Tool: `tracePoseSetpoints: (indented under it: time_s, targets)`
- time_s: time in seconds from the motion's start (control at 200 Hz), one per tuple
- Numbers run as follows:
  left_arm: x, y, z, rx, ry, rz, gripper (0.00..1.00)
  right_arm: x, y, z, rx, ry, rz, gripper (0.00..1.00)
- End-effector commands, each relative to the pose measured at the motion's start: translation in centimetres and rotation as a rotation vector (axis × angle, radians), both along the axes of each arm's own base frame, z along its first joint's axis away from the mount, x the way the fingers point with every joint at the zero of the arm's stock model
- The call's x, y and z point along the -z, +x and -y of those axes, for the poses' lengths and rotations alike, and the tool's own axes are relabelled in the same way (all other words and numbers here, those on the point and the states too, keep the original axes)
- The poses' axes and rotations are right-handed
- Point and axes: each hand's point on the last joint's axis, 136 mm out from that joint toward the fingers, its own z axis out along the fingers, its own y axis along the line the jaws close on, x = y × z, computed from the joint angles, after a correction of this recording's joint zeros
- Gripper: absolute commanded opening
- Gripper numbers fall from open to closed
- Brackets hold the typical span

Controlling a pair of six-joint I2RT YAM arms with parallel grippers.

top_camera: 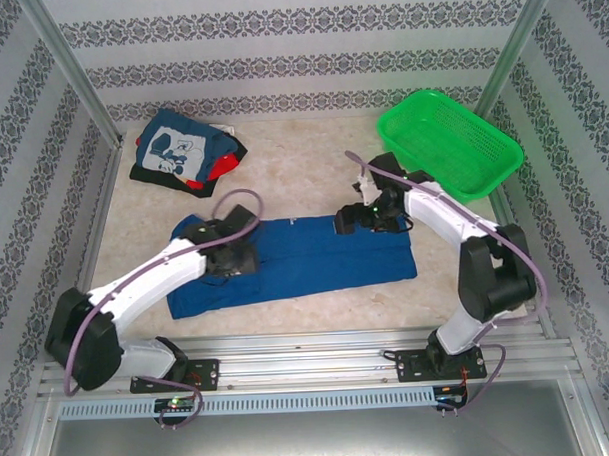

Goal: Fold and stack the t-shirts

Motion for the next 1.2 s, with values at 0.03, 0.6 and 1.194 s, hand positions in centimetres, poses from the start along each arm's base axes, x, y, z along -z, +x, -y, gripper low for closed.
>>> tracePoseSetpoints:
  time_s: [0.03,0.6,1.194]
  targets:
    - [4.7,-1.9,-4.9,-0.184,0.093,-0.163,0.49,3.0,0.7,0.2,0.067,-0.098,-0.078,0.98]
    - [11.1,8.8,-1.7,-0.035,0.196,-0.213,0.43,9.4,-6.6,3.8,0.332,-0.217,-0.283,0.98]
    - [12.4,28.3,10.0,0.329,0.068,-0.064,0.49,10.1,-12.9,1.8,0.412,-0.128,-0.379,0.98]
